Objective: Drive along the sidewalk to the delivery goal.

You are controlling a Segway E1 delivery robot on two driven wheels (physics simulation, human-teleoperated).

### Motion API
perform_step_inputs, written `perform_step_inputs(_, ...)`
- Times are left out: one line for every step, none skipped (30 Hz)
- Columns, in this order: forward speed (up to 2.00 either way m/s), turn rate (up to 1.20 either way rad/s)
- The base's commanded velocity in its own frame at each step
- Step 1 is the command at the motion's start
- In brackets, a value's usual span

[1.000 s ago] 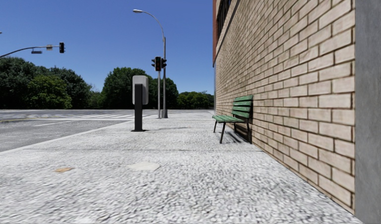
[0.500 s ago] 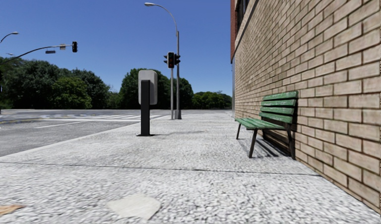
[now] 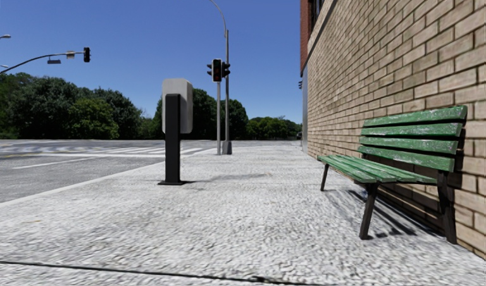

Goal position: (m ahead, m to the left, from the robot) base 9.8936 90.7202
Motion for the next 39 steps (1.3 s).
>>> perform_step_inputs(2.0, 0.0)
perform_step_inputs(2.0, 0.0)
perform_step_inputs(2.0, 0.0)
perform_step_inputs(2.0, 0.0)
perform_step_inputs(2.0, 0.0)
perform_step_inputs(2.0, 0.0)
perform_step_inputs(2.0, 0.0)
perform_step_inputs(2.0, 0.0)
perform_step_inputs(2.0, 0.0)
perform_step_inputs(2.0, 0.0)
perform_step_inputs(2.0, 0.0)
perform_step_inputs(2.0, 0.0)
perform_step_inputs(2.0, 0.0)
perform_step_inputs(2.0, 0.0)
perform_step_inputs(2.0, 0.0)
perform_step_inputs(2.0, 0.0)
perform_step_inputs(2.0, 0.0)
perform_step_inputs(2.0, 0.0)
perform_step_inputs(2.0, 0.0)
perform_step_inputs(2.0, 0.0)
perform_step_inputs(2.0, 0.0)
perform_step_inputs(2.0, 0.0)
perform_step_inputs(2.0, 0.0)
perform_step_inputs(2.0, 0.0)
perform_step_inputs(2.0, 0.0)
perform_step_inputs(2.0, 0.0)
perform_step_inputs(2.0, 0.0)
perform_step_inputs(2.0, 0.0)
perform_step_inputs(2.0, 0.0)
perform_step_inputs(2.0, 0.0)
perform_step_inputs(2.0, 0.0)
perform_step_inputs(2.0, 0.0)
perform_step_inputs(2.0, 0.0)
perform_step_inputs(2.0, 0.0)
perform_step_inputs(2.0, 0.0)
perform_step_inputs(2.0, 0.0)
perform_step_inputs(2.0, 0.0)
perform_step_inputs(2.0, 0.0)
perform_step_inputs(2.0, 0.0)
